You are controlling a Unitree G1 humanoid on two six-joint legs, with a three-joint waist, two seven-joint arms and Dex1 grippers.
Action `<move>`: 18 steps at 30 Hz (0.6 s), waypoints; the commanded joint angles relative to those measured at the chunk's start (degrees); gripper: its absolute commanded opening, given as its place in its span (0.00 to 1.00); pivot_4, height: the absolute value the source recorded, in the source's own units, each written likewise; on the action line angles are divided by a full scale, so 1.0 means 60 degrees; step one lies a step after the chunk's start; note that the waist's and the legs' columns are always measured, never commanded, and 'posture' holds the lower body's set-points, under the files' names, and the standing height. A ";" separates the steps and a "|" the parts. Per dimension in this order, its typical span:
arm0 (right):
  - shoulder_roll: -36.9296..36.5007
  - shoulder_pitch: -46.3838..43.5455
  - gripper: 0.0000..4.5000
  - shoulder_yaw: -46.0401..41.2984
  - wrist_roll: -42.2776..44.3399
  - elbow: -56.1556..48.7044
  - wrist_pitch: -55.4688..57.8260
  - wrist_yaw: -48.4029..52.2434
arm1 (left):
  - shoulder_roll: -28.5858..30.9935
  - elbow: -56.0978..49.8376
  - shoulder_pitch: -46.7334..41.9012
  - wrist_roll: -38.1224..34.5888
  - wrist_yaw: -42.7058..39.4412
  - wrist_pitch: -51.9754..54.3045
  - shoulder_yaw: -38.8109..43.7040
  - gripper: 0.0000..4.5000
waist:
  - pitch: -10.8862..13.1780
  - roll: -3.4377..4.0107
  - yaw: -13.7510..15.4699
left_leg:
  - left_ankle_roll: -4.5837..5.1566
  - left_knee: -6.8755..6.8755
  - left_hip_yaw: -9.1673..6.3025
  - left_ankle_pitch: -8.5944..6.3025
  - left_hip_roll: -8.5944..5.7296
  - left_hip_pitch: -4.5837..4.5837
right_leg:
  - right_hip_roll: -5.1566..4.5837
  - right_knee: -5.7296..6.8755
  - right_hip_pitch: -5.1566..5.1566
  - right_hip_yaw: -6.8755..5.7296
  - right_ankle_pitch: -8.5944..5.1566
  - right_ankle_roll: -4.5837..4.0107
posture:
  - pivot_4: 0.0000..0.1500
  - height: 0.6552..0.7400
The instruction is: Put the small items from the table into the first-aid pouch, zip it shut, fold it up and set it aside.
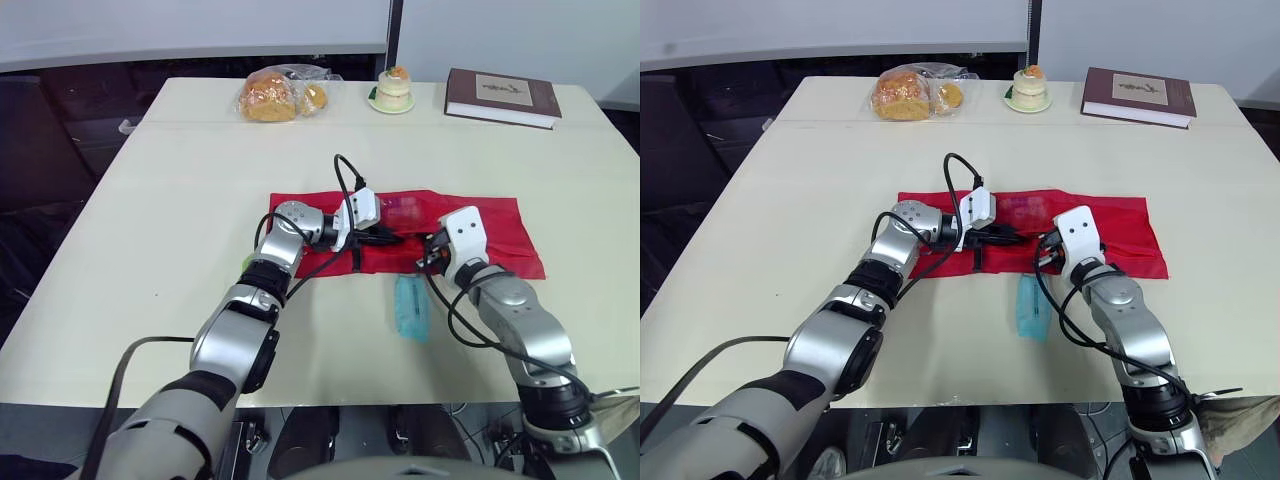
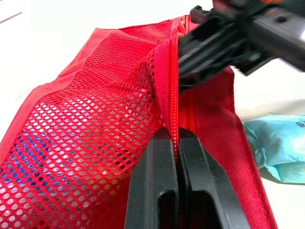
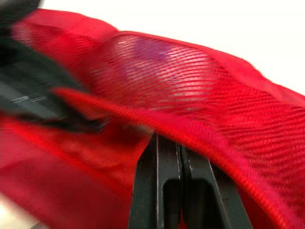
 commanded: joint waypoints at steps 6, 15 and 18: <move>-0.0224 0.0330 0.00 0.0085 0.0367 -0.0997 0.0399 0.0352 | -0.0039 -0.0018 -0.0091 -0.0090 -0.0016 -0.0149 -0.0060 0.00 | 0.0000 0.0000 0.0004 | 0.0000 0.0000 -0.0001 0.0000 0.0000 0.0000 | 0.0000 0.0000 0.0000 -0.0001 0.0000 0.0000 | 1.00 0.87; -0.0874 0.1065 0.00 0.0003 0.0836 -0.1827 -0.0040 0.1238 | 0.0018 -0.0034 -0.0038 -0.0081 -0.0016 -0.0177 -0.0062 0.00 | 0.0000 0.0000 0.0009 | 0.0000 0.0000 -0.0002 0.0000 0.0000 0.0000 | 0.0000 -0.0001 0.0000 -0.0001 0.0000 0.0000 | 1.00 0.87; -0.1073 0.2033 0.00 -0.0809 0.1148 -0.2423 -0.1576 0.1717 | 0.0050 -0.0118 0.0004 -0.0131 -0.0065 -0.0122 -0.0042 0.00 | 0.0000 -0.0001 0.0030 | 0.0000 0.0000 -0.0003 0.0000 0.0000 -0.0001 | 0.0000 -0.0003 0.0002 -0.0003 -0.0001 0.0001 | 1.00 0.87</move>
